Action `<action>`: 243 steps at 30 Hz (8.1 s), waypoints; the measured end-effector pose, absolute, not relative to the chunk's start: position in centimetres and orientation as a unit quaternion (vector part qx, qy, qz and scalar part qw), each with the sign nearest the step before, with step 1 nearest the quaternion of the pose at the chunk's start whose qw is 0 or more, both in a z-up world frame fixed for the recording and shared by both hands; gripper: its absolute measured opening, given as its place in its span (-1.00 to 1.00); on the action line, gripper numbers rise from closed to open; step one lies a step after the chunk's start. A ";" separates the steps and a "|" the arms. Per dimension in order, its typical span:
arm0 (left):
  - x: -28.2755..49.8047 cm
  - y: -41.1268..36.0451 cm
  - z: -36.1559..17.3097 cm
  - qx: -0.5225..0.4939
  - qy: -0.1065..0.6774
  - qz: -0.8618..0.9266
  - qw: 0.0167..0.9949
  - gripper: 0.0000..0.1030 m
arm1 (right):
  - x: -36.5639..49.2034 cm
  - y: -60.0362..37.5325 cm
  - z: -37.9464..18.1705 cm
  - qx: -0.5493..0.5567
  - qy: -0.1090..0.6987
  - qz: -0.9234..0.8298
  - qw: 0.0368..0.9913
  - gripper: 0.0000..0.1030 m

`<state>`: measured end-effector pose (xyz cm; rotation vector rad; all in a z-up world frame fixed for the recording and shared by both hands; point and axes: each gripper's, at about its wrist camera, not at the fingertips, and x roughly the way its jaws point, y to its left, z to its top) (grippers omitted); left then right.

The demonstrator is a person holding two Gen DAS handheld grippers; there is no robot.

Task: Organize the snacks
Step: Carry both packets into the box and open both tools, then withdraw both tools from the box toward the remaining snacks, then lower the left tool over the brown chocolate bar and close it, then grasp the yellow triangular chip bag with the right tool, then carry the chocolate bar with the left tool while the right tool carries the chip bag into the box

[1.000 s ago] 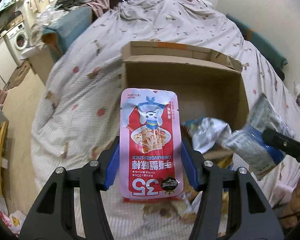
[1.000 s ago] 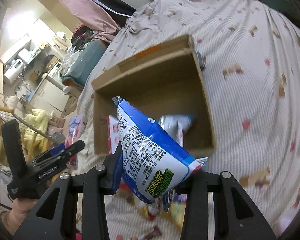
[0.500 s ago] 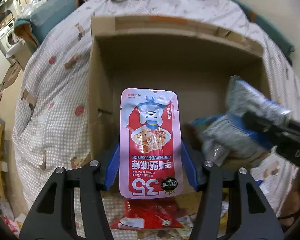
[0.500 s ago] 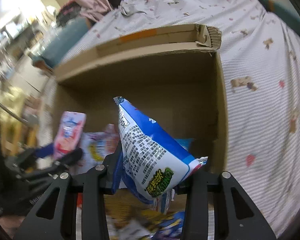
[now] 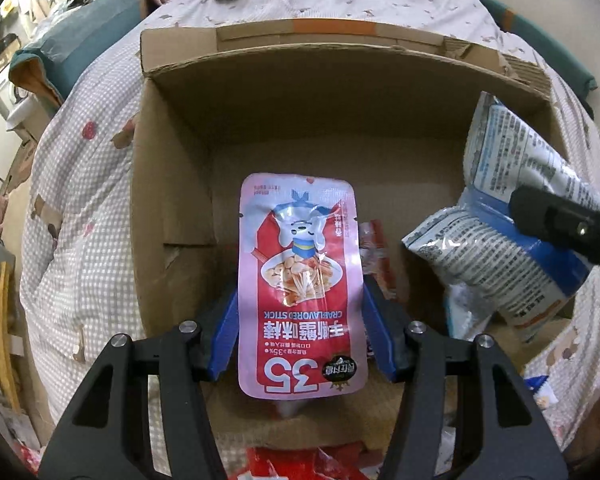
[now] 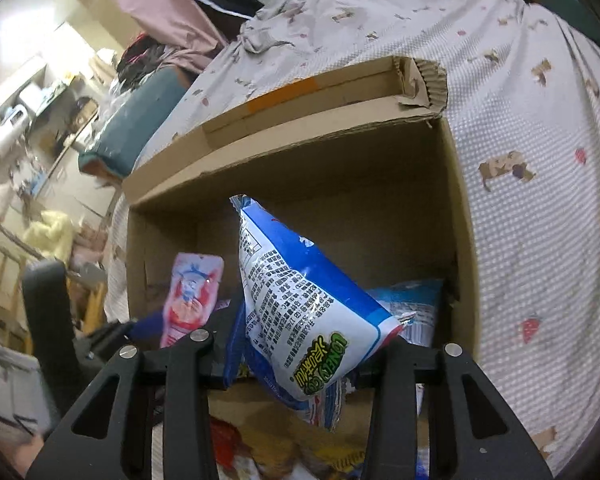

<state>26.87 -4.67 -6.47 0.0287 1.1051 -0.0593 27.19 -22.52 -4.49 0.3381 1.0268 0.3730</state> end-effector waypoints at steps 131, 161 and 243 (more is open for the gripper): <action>3.7 -13.5 -13.2 0.082 0.661 -0.205 0.717 -0.39 | 11.1 -30.4 -6.0 0.201 0.534 0.097 0.816 0.90; 8.1 -3.0 -4.2 -0.065 0.535 -0.081 0.838 -0.72 | 12.3 -26.2 -13.2 0.217 0.646 0.119 0.722 0.89; 24.1 -2.3 -1.4 -0.039 0.452 -0.050 0.890 -0.71 | 26.5 -25.2 -2.7 0.171 0.480 0.170 0.844 -0.18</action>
